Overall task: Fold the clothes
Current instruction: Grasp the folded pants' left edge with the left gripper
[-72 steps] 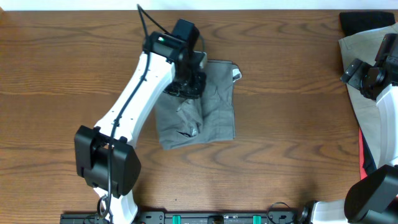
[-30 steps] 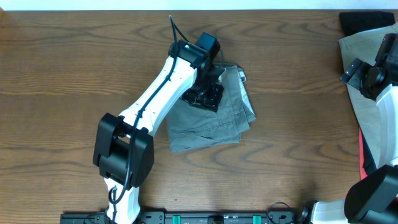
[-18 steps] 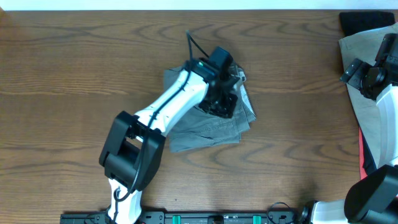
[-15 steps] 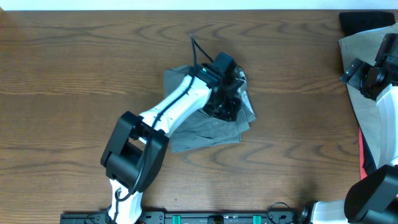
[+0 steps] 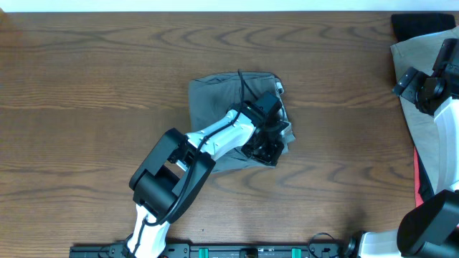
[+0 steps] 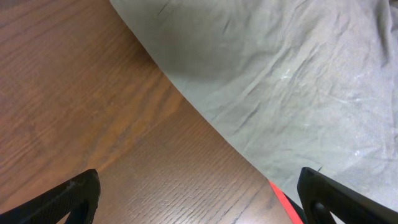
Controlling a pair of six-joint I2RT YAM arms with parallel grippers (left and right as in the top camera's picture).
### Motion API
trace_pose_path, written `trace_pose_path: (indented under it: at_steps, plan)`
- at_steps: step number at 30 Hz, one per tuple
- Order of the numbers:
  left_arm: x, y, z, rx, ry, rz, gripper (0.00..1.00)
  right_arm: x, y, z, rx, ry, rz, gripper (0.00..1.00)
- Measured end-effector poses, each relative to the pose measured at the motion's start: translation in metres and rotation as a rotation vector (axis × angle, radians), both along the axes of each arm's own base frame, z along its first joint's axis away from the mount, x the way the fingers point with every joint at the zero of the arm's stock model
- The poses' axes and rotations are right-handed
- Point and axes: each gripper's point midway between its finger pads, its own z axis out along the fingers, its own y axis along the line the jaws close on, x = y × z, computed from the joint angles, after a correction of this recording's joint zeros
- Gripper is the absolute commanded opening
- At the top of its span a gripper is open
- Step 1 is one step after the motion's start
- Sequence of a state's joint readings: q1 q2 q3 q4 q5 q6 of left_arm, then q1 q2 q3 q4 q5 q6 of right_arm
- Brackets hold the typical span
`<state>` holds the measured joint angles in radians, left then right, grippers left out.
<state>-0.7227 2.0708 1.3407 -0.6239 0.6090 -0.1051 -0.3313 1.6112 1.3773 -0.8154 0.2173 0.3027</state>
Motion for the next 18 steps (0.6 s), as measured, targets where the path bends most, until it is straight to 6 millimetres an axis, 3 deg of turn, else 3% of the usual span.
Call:
trace_pose_path:
  at_steps: [8, 10, 12, 13, 14, 17, 18]
  plan:
    - [-0.021, 0.022, 0.006, 0.100, 0.106, 0.025, 0.06, 0.000, 0.000, 0.000, 0.000, 0.000, 0.000, 0.99]
    - [-0.018, 0.022, 0.021, 0.088, 0.092, 0.033, 0.06, 0.000, 0.000, 0.000, 0.000, 0.000, 0.000, 0.99]
    - [-0.007, 0.018, 0.050, 0.036, 0.028, 0.043, 0.10, 0.000, 0.000, 0.000, 0.000, 0.000, 0.000, 0.99]
    - [0.002, 0.018, 0.067, 0.005, -0.013, 0.056, 0.17, 0.000, 0.000, 0.000, 0.000, 0.000, 0.000, 0.99]
    - [0.009, 0.019, 0.085, -0.025, -0.058, 0.068, 0.38, 0.000, 0.000, 0.000, 0.000, 0.000, 0.000, 0.99]
    - [0.030, 0.038, 0.134, -0.072, -0.185, 0.135, 0.66, 0.000, 0.000, 0.000, 0.000, 0.000, 0.000, 0.99]
    - [0.038, 0.049, 0.148, -0.075, -0.222, 0.168, 0.85, 0.000, 0.000, 0.000, 0.000, 0.000, 0.000, 0.99]
